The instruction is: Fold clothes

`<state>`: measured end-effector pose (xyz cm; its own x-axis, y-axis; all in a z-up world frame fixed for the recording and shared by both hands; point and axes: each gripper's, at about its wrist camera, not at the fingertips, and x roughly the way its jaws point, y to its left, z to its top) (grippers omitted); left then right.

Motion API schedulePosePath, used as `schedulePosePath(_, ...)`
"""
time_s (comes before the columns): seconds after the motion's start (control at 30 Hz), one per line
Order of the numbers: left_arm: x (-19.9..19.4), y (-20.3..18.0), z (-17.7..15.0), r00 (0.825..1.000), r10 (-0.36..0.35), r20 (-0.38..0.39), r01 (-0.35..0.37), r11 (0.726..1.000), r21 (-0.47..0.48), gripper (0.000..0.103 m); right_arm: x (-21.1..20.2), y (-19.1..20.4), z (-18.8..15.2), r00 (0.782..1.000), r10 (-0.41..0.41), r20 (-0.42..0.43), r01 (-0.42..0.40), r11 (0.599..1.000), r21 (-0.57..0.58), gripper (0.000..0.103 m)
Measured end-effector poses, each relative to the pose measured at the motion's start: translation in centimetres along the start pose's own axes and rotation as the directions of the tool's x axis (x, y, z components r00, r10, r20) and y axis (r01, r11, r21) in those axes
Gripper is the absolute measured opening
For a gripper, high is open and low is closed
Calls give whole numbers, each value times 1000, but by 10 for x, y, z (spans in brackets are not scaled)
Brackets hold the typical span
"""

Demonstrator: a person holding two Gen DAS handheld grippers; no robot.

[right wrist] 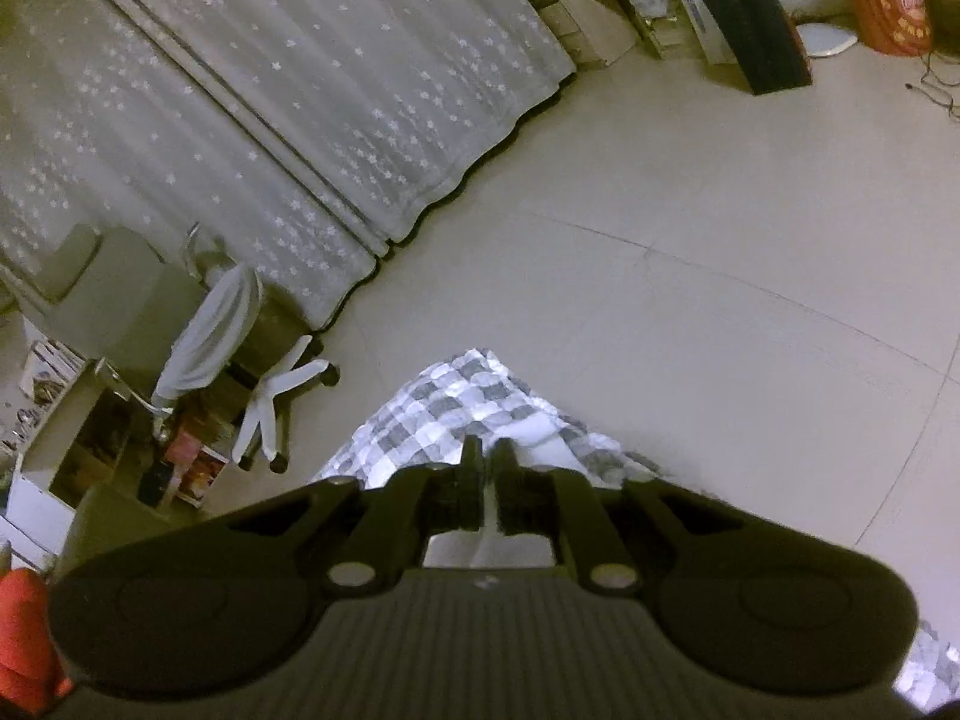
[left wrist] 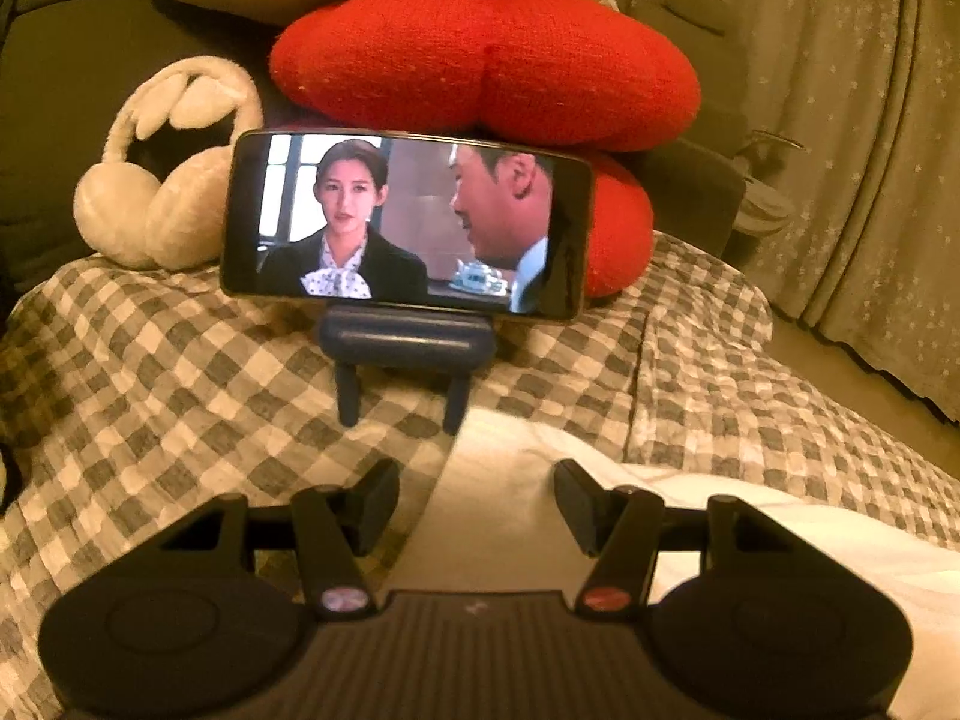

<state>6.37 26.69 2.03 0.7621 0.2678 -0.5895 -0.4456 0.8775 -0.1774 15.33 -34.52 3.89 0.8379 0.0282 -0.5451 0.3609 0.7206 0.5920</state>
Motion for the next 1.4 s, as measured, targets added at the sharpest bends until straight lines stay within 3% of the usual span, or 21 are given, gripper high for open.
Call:
schedulePosePath(0.1, -3, 3, -1, 1000, -8, -2, 8, 1000, -2, 59, -14, 7, 2, 1000, -20, 19, 23, 991, -132, 13)
schedulePosePath(0.13, -5, 4, -2, 1000, -6, 1, 6, 1000, -1, 59, -23, 14, -2, 998, -18, 54, 30, 971, -236, 13)
schedulePosePath(0.2, -10, 5, -1, 1000, -6, 13, 6, 1000, -2, 59, -42, 31, -13, 992, 11, 124, 47, 889, -455, 14)
schedulePosePath(0.23, -12, 4, -2, 1000, -10, 16, 10, 1000, 0, 59, -50, 43, -24, 988, 55, 142, 39, 812, -583, 14)
schedulePosePath(0.3, -16, 0, -4, 1000, -23, 19, 23, 1000, 6, 59, -61, 69, -58, 982, 165, 94, -25, 603, -797, 18)
schedulePosePath(0.33, -18, -2, -5, 999, -29, 20, 29, 1000, 10, 59, -64, 82, -81, 976, 217, 35, -75, 477, -876, 22)
schedulePosePath(0.4, -22, -7, -8, 999, -43, 19, 42, 999, 20, 59, -67, 98, -121, 953, 289, -93, -177, 281, -943, 24)
schedulePosePath(0.5, -23, -12, -13, 998, -56, 8, 56, 997, 44, 59, -61, 117, -165, 902, 318, -292, -330, 73, -941, 24)
schedulePosePath(0.57, -22, -12, -14, 998, -58, 4, 58, 997, 49, 59, -55, 128, -183, 863, 314, -395, -404, -40, -914, 24)
schedulePosePath(0.67, -21, -12, -16, 998, -61, -3, 61, 996, 58, 59, -44, 145, -194, 845, 288, -451, -432, -132, -892, 24)
schedulePosePath(0.77, -20, -11, -17, 998, -64, -9, 64, 996, 66, 60, -32, 150, -201, 843, 248, -477, -444, -178, -878, 24)
schedulePosePath(0.83, -20, -11, -18, 998, -66, -14, 66, 995, 72, 60, -27, 154, -200, 840, 241, -485, -455, -173, -874, 24)
schedulePosePath(0.87, -20, -11, -19, 998, -66, -16, 67, 995, 75, 60, -25, 157, -198, 839, 239, -489, -460, -167, -872, 21)
schedulePosePath(0.9, -19, -11, -19, 998, -67, -18, 69, 995, 78, 60, -23, 159, -197, 837, 237, -493, -466, -162, -870, 7)
schedulePosePath(0.93, -19, -11, -20, 997, -69, -19, 70, 995, 77, 60, -21, 160, -197, 838, 237, -491, -464, -162, -871, 2)
schedulePosePath(1.03, -20, -9, -18, 997, -70, -16, 71, 995, 69, 60, -24, 161, -198, 847, 256, -466, -439, -158, -884, 1)
schedulePosePath(1.2, -18, -7, -15, 998, -57, -7, 57, 996, 64, 60, -24, 171, -187, 857, 300, -420, -403, -118, -907, 1)
schedulePosePath(1.4, -12, -2, -14, 1000, -14, 5, 14, 998, 63, 60, -6, 183, -193, 882, 269, -387, -365, -130, -922, 1)
